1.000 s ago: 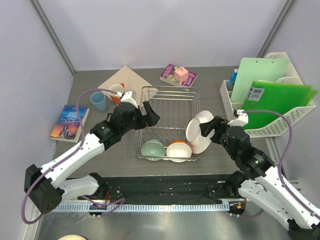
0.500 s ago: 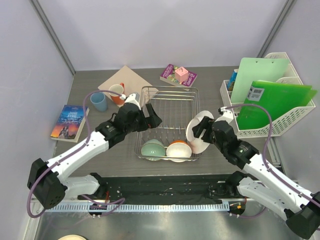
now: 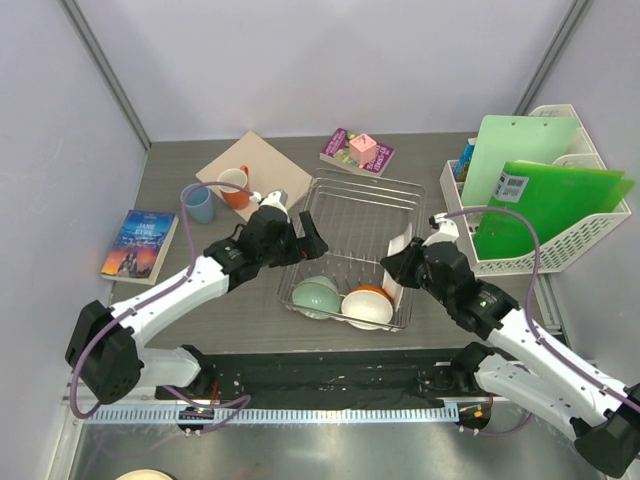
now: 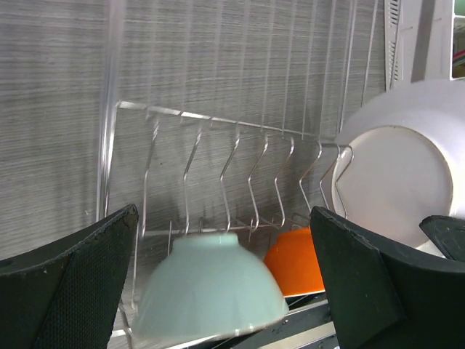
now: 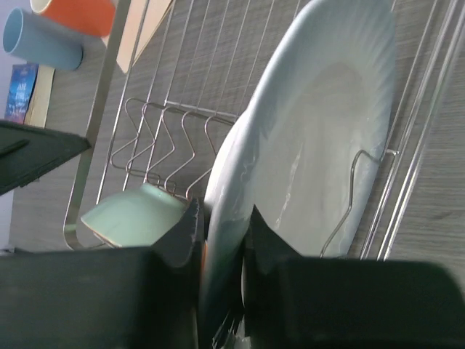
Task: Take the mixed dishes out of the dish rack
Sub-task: Pick up the plate from the dish rack.
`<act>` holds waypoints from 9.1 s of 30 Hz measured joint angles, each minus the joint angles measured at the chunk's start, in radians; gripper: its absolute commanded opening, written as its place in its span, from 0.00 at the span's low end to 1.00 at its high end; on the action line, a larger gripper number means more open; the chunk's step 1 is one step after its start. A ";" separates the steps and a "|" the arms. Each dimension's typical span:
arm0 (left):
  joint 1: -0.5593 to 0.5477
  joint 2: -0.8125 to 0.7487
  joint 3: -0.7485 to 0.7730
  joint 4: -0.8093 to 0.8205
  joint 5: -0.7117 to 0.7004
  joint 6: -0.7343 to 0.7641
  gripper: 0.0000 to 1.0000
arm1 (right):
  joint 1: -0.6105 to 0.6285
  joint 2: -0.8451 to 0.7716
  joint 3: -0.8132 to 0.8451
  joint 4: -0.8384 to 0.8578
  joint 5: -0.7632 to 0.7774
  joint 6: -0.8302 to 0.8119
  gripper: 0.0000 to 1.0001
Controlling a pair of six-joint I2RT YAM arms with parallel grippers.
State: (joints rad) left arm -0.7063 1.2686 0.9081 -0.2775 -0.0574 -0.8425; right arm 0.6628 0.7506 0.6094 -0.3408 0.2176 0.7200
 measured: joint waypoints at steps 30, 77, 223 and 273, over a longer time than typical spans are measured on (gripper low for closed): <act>0.000 0.026 -0.018 0.027 0.001 -0.042 1.00 | -0.012 0.162 0.229 -0.108 -0.003 -0.115 0.01; 0.019 0.251 0.132 -0.149 -0.360 0.144 0.63 | -0.050 -0.024 -0.092 0.201 -0.085 -0.090 0.01; 0.036 0.262 0.143 -0.142 -0.257 0.048 0.57 | -0.328 0.097 -0.051 0.669 -0.661 0.172 0.01; 0.183 -0.022 0.326 -0.274 -0.129 0.147 0.93 | 0.754 0.316 0.336 0.169 0.652 -1.194 0.01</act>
State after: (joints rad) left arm -0.5232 1.2465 1.2343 -0.5514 -0.1867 -0.6952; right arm 1.4166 1.0668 0.9459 -0.1722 0.8700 -0.4740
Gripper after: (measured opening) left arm 0.932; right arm 0.229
